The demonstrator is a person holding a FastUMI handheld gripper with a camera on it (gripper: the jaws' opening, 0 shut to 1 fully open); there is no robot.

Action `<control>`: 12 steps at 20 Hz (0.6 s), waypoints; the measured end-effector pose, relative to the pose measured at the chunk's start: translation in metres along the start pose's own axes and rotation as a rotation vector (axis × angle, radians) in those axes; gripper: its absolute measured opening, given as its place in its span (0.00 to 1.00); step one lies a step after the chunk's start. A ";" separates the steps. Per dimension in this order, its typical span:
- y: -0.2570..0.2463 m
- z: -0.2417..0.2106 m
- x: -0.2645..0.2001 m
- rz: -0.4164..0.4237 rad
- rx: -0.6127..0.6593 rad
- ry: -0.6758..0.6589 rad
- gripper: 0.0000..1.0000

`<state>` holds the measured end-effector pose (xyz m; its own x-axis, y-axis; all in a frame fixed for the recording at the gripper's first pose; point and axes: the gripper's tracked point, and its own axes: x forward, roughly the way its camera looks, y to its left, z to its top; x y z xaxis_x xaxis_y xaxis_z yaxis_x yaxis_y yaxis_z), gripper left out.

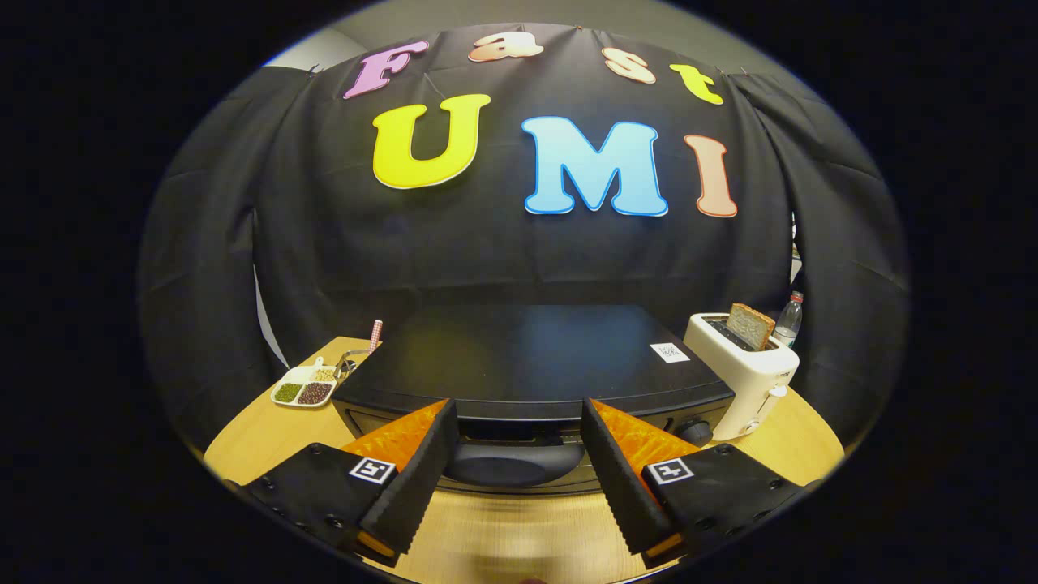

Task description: Open the toaster oven, put the food inside, and close the toaster oven door.

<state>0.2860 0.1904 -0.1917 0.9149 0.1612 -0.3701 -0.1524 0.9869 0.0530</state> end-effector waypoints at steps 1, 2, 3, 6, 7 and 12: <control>-0.002 -0.004 0.002 -0.003 0.000 0.007 0.97; -0.003 -0.008 0.005 -0.006 0.001 0.014 0.97; -0.003 -0.010 0.007 0.000 0.008 0.017 0.97; -0.003 -0.010 0.008 -0.001 0.026 0.016 0.97; -0.003 -0.012 0.010 0.003 0.038 0.020 0.98; -0.002 -0.020 0.001 0.040 0.066 0.025 0.99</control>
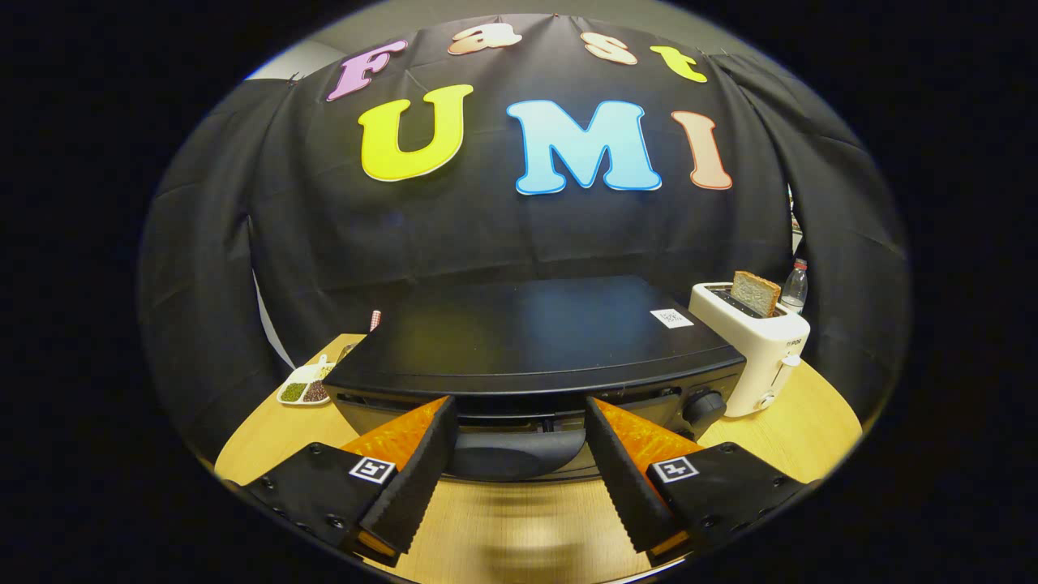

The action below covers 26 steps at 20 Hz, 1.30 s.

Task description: Open the toaster oven, put the food inside, and close the toaster oven door.

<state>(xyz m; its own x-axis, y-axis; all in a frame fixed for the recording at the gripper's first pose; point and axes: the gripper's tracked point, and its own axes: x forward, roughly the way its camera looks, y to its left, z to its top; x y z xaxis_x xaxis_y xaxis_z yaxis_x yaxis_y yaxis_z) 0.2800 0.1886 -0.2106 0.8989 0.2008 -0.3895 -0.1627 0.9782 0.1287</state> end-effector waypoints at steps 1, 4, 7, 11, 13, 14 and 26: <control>0.000 -0.004 -0.003 0.005 -0.010 -0.004 0.99; 0.000 -0.017 -0.021 0.007 -0.035 -0.005 0.99; 0.000 -0.029 -0.033 0.007 -0.058 0.000 0.99; -0.002 -0.049 -0.047 -0.012 -0.082 0.009 0.99; -0.002 -0.058 -0.052 -0.019 -0.093 0.014 0.99; -0.002 -0.064 -0.055 -0.023 -0.097 0.017 0.99; -0.013 -0.154 -0.084 -0.054 -0.242 0.176 0.97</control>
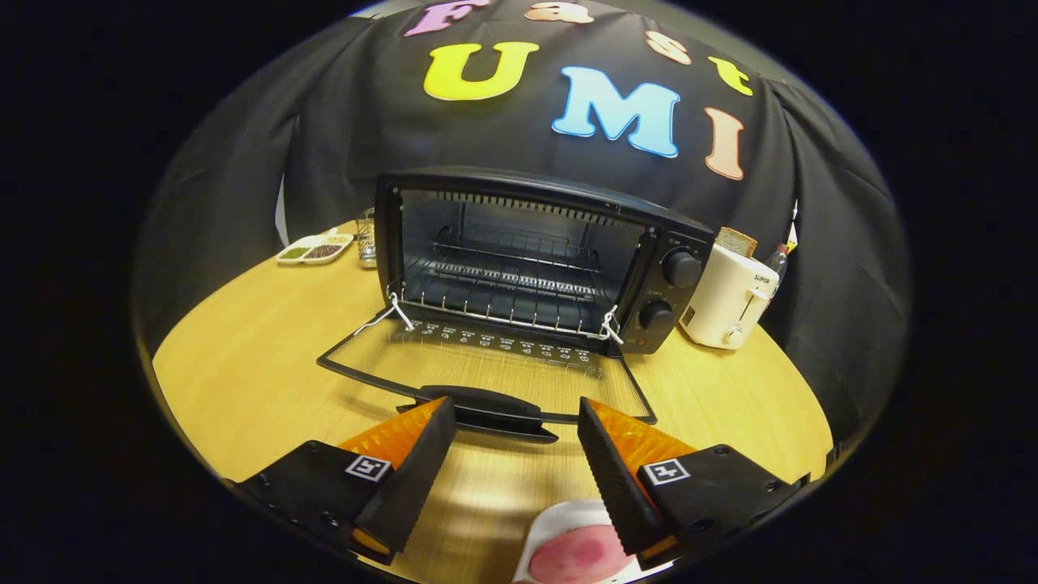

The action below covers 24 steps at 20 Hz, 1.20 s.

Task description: Open the toaster oven, put the food inside, and close the toaster oven door.

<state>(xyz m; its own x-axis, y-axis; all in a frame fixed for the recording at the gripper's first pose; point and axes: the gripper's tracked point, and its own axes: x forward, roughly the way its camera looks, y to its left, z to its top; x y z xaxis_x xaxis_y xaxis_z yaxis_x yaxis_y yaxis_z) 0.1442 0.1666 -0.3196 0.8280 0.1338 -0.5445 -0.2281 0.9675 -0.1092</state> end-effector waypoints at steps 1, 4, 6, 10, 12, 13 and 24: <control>-0.002 0.000 -0.005 0.000 0.009 -0.004 0.97; -0.007 -0.001 -0.020 -0.004 0.042 -0.002 0.97; -0.011 0.000 -0.034 -0.002 0.071 -0.006 0.97; -0.026 -0.005 -0.063 0.028 0.118 0.031 0.98; -0.039 -0.007 -0.076 0.049 0.142 0.058 0.98; -0.046 -0.008 -0.082 0.061 0.154 0.078 0.98; -0.130 -0.072 -0.099 0.224 0.312 0.436 0.99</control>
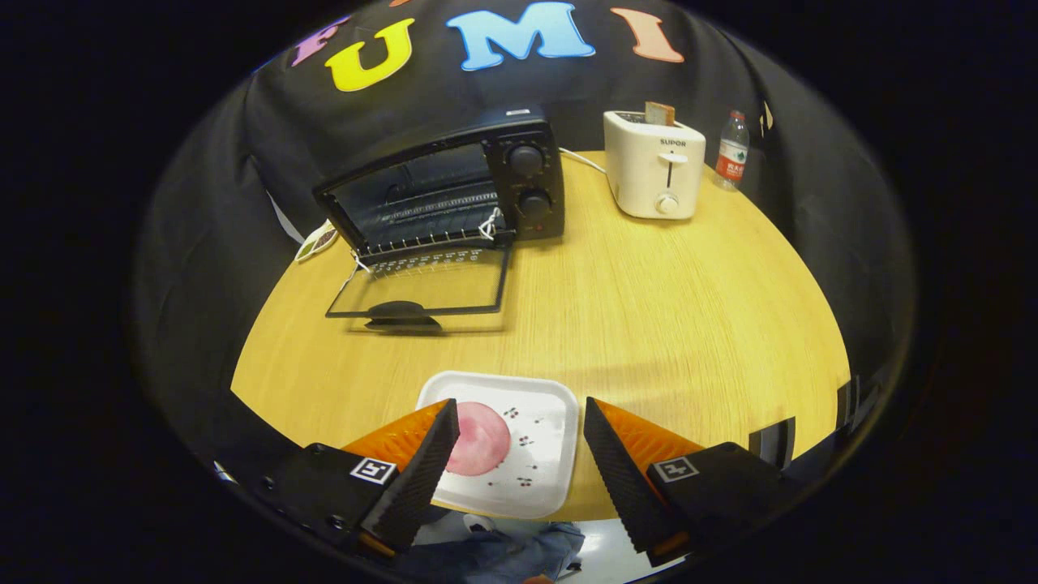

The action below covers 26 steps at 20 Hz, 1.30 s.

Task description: Open the toaster oven, put the food inside, and close the toaster oven door.

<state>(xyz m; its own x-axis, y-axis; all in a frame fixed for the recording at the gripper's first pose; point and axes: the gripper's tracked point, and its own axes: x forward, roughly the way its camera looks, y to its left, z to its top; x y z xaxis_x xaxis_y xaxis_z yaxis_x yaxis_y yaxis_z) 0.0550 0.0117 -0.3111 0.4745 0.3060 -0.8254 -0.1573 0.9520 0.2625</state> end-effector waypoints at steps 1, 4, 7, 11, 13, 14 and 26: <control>-0.005 -0.006 0.002 0.020 0.017 0.042 0.99; -0.013 -0.027 0.014 0.075 0.043 0.175 0.99; -0.020 -0.045 0.023 0.087 0.008 0.274 0.98; -0.022 -0.063 0.030 0.097 -0.046 0.382 0.88; -0.020 -0.059 0.036 0.097 -0.045 0.371 0.77; -0.023 -0.059 0.033 0.088 -0.045 0.382 0.61; 0.006 -0.074 0.027 0.258 0.156 0.412 0.02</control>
<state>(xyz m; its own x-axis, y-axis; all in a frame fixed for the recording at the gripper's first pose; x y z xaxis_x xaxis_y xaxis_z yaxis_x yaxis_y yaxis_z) 0.0022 0.0256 -0.3686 0.0517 0.5339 -0.8440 -0.0784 0.8447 0.5295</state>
